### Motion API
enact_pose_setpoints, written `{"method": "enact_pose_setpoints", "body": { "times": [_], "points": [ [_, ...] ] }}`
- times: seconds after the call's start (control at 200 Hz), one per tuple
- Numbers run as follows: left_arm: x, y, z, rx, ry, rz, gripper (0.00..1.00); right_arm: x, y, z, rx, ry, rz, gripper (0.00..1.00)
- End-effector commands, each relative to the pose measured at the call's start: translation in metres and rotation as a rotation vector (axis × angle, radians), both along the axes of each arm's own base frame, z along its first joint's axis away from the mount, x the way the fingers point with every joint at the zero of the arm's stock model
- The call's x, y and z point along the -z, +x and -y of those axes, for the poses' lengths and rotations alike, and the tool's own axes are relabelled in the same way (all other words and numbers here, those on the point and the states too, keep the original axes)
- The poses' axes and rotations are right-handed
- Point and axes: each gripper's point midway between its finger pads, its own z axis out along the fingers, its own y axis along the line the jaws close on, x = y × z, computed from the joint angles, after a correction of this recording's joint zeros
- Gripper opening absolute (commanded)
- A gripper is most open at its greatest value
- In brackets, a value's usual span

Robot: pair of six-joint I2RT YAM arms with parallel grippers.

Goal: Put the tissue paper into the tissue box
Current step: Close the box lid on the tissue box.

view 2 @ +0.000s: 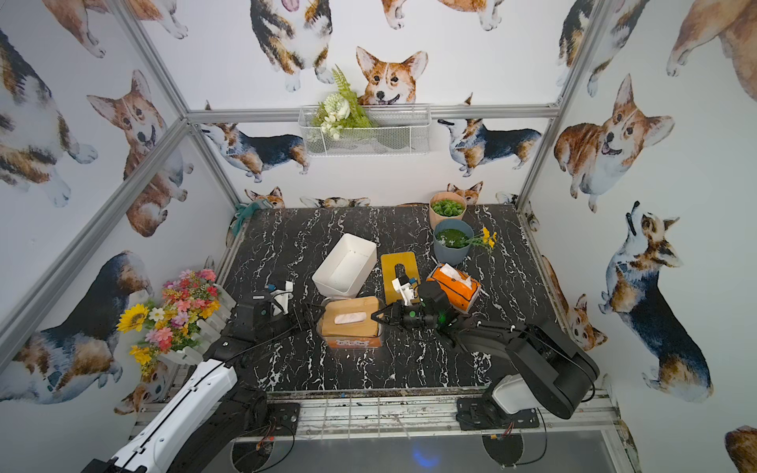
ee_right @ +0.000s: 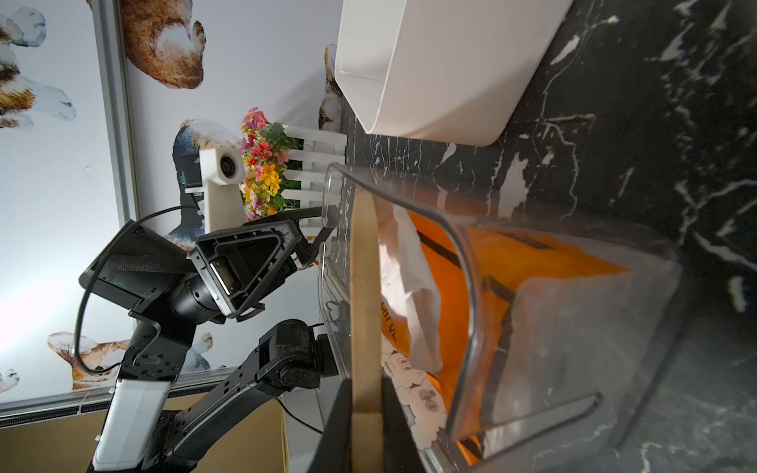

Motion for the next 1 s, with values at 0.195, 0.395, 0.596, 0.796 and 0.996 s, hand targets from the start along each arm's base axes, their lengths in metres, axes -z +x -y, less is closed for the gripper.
{"method": "enact_pose_setpoints", "body": {
  "times": [0.195,0.395,0.596,0.796,0.996],
  "points": [
    [0.001,0.010,0.014,0.061,-0.058,0.020,0.79,-0.009,0.001,-0.003,0.012,0.047,-0.017,0.00],
    [0.010,0.010,0.023,0.098,-0.135,-0.018,0.73,-0.010,-0.002,-0.002,0.016,0.055,-0.034,0.00],
    [0.020,0.011,0.020,0.086,-0.110,-0.050,0.72,-0.008,-0.005,-0.001,0.016,0.053,-0.038,0.00],
    [0.022,0.007,0.029,0.118,-0.174,-0.080,0.67,-0.006,-0.005,0.000,0.019,0.059,-0.045,0.00],
    [0.025,0.003,0.033,0.150,-0.180,-0.116,0.54,-0.004,-0.007,-0.001,0.016,0.061,-0.052,0.00]
  ]
}}
